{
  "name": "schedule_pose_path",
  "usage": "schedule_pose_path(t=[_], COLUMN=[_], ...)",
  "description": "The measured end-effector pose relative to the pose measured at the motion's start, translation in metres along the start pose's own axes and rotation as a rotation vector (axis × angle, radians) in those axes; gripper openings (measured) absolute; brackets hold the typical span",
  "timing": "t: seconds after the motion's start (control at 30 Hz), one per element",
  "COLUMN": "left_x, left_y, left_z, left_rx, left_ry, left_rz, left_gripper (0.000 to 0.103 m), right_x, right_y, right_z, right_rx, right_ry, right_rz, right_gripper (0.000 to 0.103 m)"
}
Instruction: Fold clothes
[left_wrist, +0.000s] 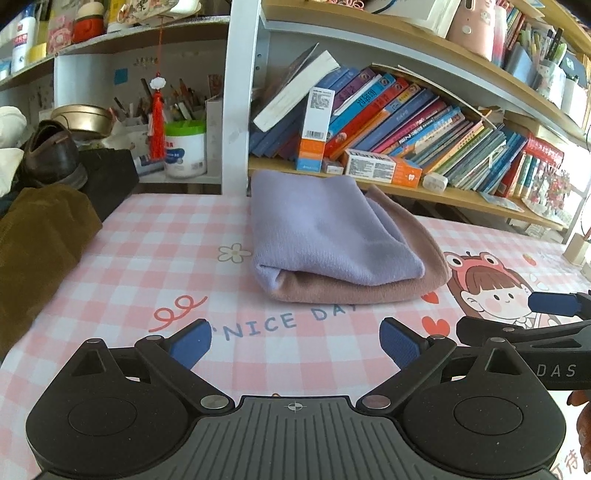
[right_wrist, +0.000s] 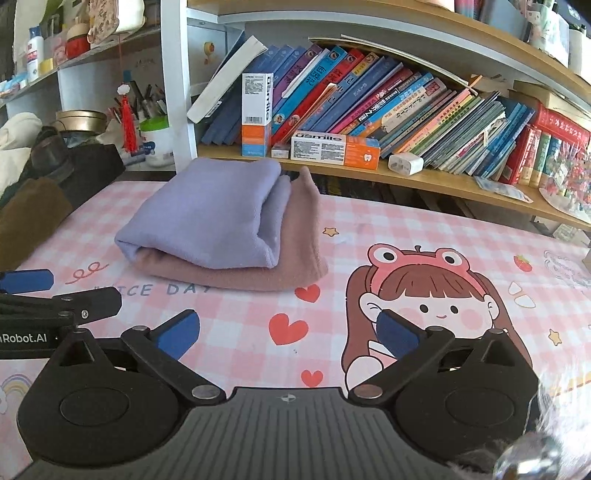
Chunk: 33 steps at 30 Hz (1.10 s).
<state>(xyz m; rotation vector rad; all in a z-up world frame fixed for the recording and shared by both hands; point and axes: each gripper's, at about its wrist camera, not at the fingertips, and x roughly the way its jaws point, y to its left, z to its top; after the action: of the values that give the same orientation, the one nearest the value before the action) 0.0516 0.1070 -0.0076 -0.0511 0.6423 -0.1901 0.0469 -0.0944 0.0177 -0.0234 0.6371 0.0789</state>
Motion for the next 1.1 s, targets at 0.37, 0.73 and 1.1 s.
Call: schedule_pose_path(t=[0.37,0.73,1.1], left_x=[-0.0013,-0.0001,0.0029], left_y=[0.0018,0.0031,0.0044], left_z=[0.0019,0.0029,0.0027], left_rx=[-0.021,-0.028,-0.037], left_ry=[-0.001,0.009,0.029], left_rz=[-0.001,0.001,0.003], left_gripper=[0.103,0.103,0.103], right_x=[-0.0002,0.0012,0.0037], right_y=[-0.0009,-0.0016,-0.0027], right_z=[-0.0001,0.0004,-0.0005], right_rx=[-0.003,0.001,0.009], right_ry=[0.002,0.007,0.016], right_rz=[-0.003,-0.01,-0.015], right_gripper=[0.103,0.103,0.103])
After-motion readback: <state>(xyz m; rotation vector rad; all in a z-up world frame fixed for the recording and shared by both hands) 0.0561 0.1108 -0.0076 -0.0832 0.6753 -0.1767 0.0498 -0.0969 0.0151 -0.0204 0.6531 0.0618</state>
